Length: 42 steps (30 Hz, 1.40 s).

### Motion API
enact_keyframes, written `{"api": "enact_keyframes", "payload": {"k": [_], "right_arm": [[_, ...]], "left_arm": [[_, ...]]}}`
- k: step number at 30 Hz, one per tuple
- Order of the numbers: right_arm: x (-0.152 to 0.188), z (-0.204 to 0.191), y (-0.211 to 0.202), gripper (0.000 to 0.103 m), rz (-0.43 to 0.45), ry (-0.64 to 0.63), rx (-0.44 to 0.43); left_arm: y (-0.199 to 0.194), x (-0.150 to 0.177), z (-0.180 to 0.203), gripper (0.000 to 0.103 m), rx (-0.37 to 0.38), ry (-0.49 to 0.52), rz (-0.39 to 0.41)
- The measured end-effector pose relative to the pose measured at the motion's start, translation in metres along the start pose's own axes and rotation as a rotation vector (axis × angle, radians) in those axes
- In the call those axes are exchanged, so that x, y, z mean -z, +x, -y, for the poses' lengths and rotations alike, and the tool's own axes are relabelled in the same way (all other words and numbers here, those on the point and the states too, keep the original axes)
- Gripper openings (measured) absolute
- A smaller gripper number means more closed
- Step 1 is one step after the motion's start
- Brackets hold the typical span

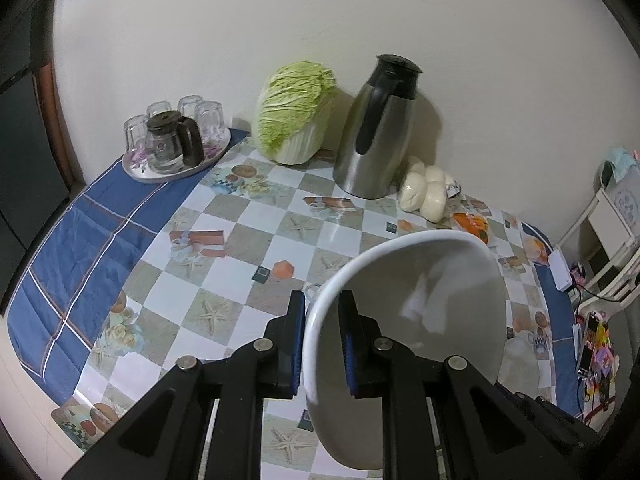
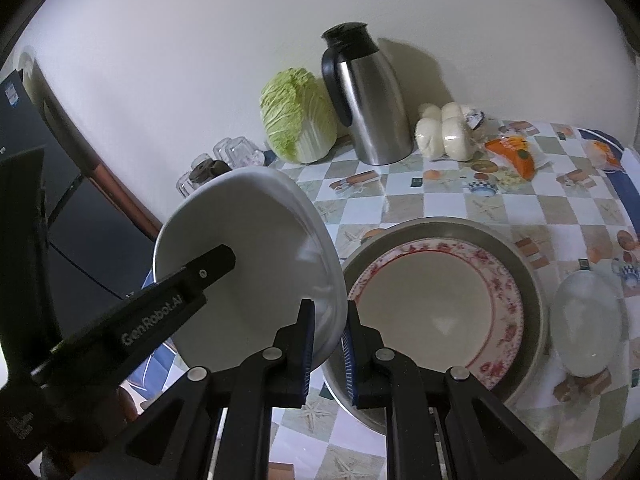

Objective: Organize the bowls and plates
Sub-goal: 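Carry the square white dish over the steel basin with both grippers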

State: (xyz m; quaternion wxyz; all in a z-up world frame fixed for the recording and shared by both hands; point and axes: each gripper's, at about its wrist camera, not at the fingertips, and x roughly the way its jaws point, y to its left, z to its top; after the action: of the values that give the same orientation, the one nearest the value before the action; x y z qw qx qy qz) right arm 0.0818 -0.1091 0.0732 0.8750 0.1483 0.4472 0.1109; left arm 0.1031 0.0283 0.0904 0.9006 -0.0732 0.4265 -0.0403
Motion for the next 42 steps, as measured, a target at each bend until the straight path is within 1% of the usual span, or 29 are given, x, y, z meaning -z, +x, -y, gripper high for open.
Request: {"api": "enact_keyframes", "payload": {"k": [9,21,34,42], "right_arm": [[-0.006,0.027,-0.017,0.015,0.016,0.053,-0.003],[-0.006,0.049,-0.030,0.015,0.018,0.091,0.020],[-0.006,0.060,-0.029,0.016,-0.002,0.112,0.061],[-0.005,0.068,-0.022,0.016,-0.028,0.128,0.077]], "left_arm": [[0.000,0.003,0.025,0.017,0.018,0.022,0.000],[0.003,0.010,0.048,0.017,0.046,0.038,-0.012],[0.013,0.014,0.056,0.017,0.071,0.028,-0.043],[0.024,0.019,0.060,0.017,0.088,0.036,-0.082]]}}
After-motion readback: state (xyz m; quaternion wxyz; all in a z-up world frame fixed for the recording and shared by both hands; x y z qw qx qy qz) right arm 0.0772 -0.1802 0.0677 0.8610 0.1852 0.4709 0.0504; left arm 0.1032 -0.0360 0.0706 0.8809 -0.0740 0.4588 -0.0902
